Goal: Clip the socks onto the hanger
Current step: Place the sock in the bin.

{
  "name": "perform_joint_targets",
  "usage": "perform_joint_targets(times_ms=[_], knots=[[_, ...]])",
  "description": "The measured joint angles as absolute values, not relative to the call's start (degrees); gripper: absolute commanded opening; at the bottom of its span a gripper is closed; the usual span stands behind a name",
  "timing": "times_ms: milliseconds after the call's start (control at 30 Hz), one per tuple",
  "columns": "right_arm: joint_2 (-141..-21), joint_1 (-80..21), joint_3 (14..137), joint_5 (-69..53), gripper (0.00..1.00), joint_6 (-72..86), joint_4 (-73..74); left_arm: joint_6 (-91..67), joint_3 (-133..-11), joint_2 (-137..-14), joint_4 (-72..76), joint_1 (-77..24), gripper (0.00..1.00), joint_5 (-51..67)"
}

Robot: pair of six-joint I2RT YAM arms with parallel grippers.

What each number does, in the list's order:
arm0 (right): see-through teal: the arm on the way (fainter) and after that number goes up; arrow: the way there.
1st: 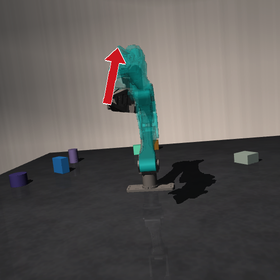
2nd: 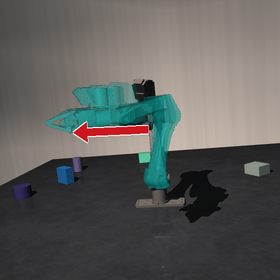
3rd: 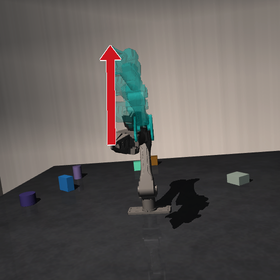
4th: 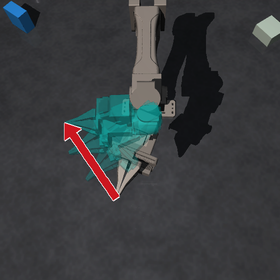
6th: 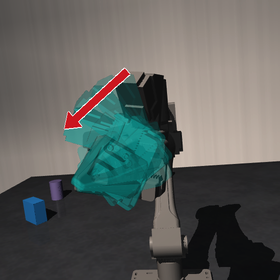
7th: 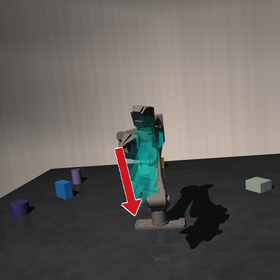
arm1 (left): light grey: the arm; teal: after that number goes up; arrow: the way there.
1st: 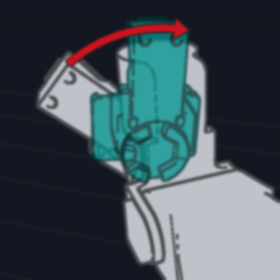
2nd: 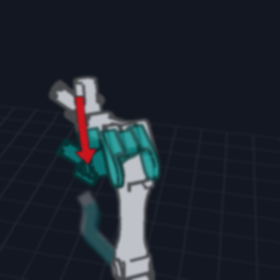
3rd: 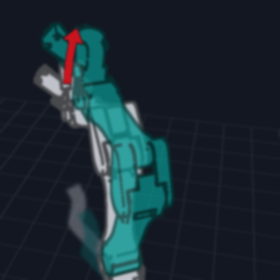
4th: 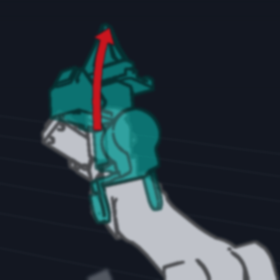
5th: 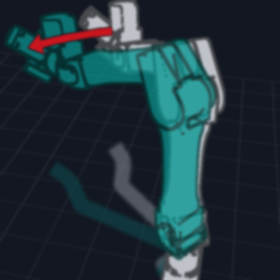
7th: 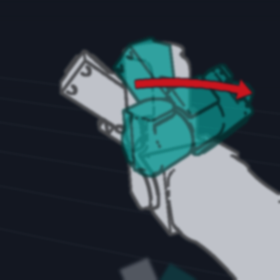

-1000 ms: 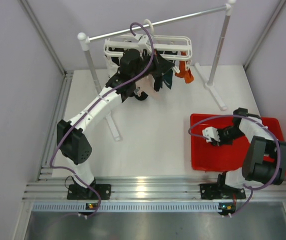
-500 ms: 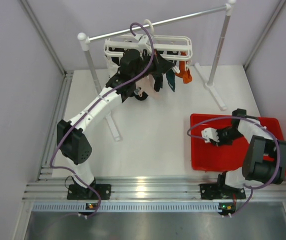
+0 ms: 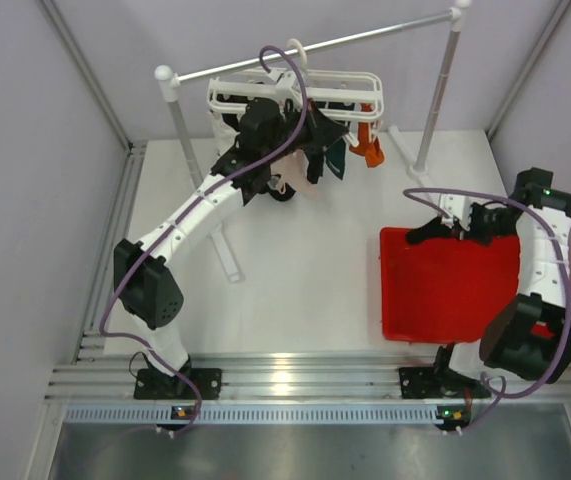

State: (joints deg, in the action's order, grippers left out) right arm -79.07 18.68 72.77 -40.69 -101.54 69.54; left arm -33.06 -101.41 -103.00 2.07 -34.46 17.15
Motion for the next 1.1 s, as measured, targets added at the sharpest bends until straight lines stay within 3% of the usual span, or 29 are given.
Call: perform_joint_targets(times_ms=[167,533,800,867,933,1033,1100], knots=[[-78.72,23.38,72.62,-40.40,0.00,-100.29,73.12,-33.06,-101.34,-103.00,2.24,-34.39,0.00,17.17],[-78.50,17.82,62.94,-38.26,0.00,-101.34,75.92,-33.06,-101.19,-103.00,2.33,-34.15,0.00,17.37],[-96.57,15.49,70.32,-42.33,0.00,-94.94,76.64,-33.10,-101.10,-103.00,2.46,-34.15,0.00,17.54],[-99.48,15.49,74.59,-43.81,0.12,-93.45,76.42,-33.10,-101.10,-103.00,2.44,-34.13,0.00,17.56],[-101.49,15.49,78.19,-44.86,0.38,-92.51,76.31,-33.10,-101.10,-103.00,2.46,-34.09,0.00,17.63],[-103.57,15.49,80.68,-45.76,0.50,-90.80,75.90,-33.15,-101.10,-103.00,2.48,-34.09,0.00,17.76],[-103.77,15.49,80.31,-45.56,0.50,-89.65,75.70,-33.15,-101.10,-103.00,2.48,-34.09,0.00,17.85]])
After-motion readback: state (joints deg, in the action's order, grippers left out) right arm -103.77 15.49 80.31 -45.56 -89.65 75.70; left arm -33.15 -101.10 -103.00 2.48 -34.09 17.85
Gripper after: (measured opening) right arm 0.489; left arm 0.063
